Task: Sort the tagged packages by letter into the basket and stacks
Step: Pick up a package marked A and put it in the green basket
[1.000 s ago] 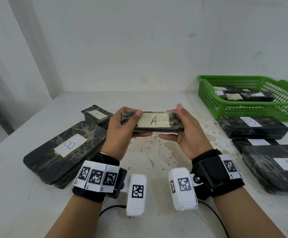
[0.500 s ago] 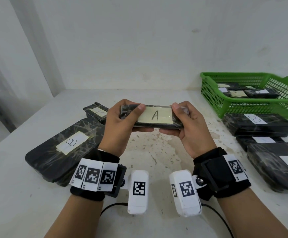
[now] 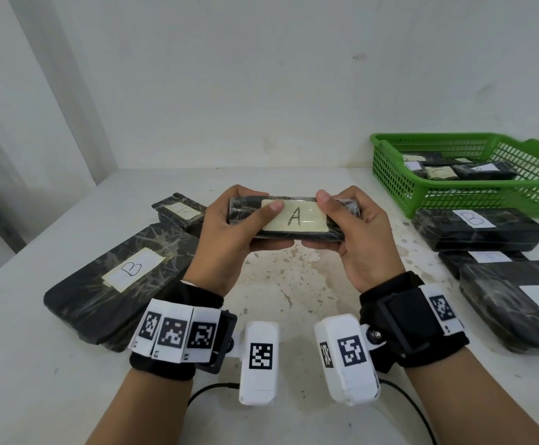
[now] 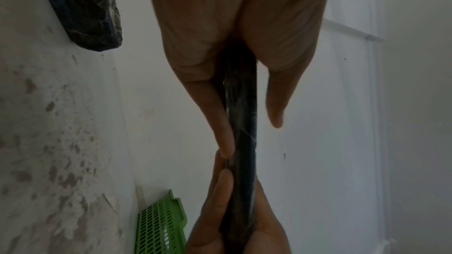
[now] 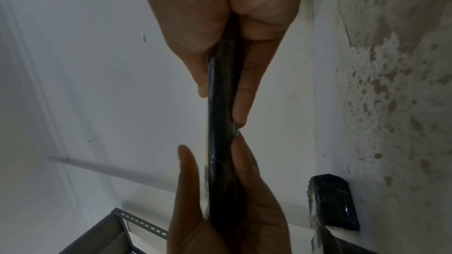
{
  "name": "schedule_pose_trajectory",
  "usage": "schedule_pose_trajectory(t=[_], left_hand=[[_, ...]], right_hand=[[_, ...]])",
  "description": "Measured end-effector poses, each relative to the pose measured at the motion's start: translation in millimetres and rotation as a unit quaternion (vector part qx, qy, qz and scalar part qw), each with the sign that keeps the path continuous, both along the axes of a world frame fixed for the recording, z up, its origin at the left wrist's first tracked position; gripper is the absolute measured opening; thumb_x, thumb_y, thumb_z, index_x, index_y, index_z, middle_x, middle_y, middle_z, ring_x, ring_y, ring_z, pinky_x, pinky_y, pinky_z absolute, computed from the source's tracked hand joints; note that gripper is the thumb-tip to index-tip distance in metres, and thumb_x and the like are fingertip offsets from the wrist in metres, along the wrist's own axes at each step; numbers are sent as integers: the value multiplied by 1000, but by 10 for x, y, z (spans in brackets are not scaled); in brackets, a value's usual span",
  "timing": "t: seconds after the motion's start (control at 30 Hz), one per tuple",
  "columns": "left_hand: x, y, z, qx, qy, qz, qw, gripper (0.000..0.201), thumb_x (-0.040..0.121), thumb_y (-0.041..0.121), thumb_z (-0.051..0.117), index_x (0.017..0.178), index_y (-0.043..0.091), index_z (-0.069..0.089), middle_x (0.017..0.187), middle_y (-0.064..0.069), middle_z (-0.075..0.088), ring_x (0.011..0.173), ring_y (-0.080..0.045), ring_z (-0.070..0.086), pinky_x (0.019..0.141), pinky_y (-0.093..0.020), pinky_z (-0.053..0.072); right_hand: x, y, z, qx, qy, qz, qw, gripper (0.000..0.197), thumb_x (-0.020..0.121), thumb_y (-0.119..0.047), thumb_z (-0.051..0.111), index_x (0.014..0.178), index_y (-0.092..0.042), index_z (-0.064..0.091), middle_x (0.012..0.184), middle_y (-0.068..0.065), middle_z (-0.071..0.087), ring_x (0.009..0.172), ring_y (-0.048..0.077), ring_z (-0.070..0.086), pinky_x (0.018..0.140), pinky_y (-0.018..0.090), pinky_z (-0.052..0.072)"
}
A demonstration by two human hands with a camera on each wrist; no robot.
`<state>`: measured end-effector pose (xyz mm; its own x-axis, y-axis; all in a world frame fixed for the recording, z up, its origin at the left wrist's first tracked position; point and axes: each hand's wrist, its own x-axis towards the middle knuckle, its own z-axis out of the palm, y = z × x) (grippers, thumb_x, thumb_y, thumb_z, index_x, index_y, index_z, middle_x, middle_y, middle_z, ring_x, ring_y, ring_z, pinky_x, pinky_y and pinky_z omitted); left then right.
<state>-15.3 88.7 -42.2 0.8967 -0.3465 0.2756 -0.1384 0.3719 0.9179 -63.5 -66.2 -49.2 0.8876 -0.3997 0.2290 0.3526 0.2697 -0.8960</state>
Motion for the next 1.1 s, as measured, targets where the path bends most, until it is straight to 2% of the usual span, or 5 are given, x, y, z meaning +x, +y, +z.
schedule_pose_trajectory(t=[0.27,0.63,0.8,0.93,1.1], left_hand=[[24,9,-5,16,-22,33,999,22,87,0,67,76,5,49,80,-11,67,71,-24,72,53,-31,58],[78,50,-22,17,-23,51,998,24,89,2,65,74,6,48,74,-3,66,69,-20,70,53,-31,58],[119,75,-13,-22,53,-16,998,31,76,18,70,103,7,59,91,-8,65,79,-23,71,62,-34,60],[151,75,-14,-65,74,-29,995,29,88,-3,59,115,7,56,100,-11,66,80,-21,72,68,-35,62],[195,117,-26,-73,63,-11,995,28,95,-8,49,119,7,55,107,-14,65,85,-22,73,68,-33,61]], right_hand=[[-16,40,12,3,19,15,1000,29,69,-25,76,71,-12,49,67,2,67,60,19,68,49,28,57],[-5,31,-5,-10,39,63,997,23,76,-23,73,79,-11,54,81,6,67,68,19,70,54,28,58],[32,19,-52,-8,44,27,999,16,88,-5,68,84,-8,53,89,10,69,74,20,72,58,26,59],[36,-28,-21,57,15,67,996,3,95,-7,56,96,-10,57,97,12,67,81,22,72,64,30,60],[17,-67,31,157,-9,172,972,38,96,7,36,125,-10,52,122,22,59,94,33,70,72,40,61]])
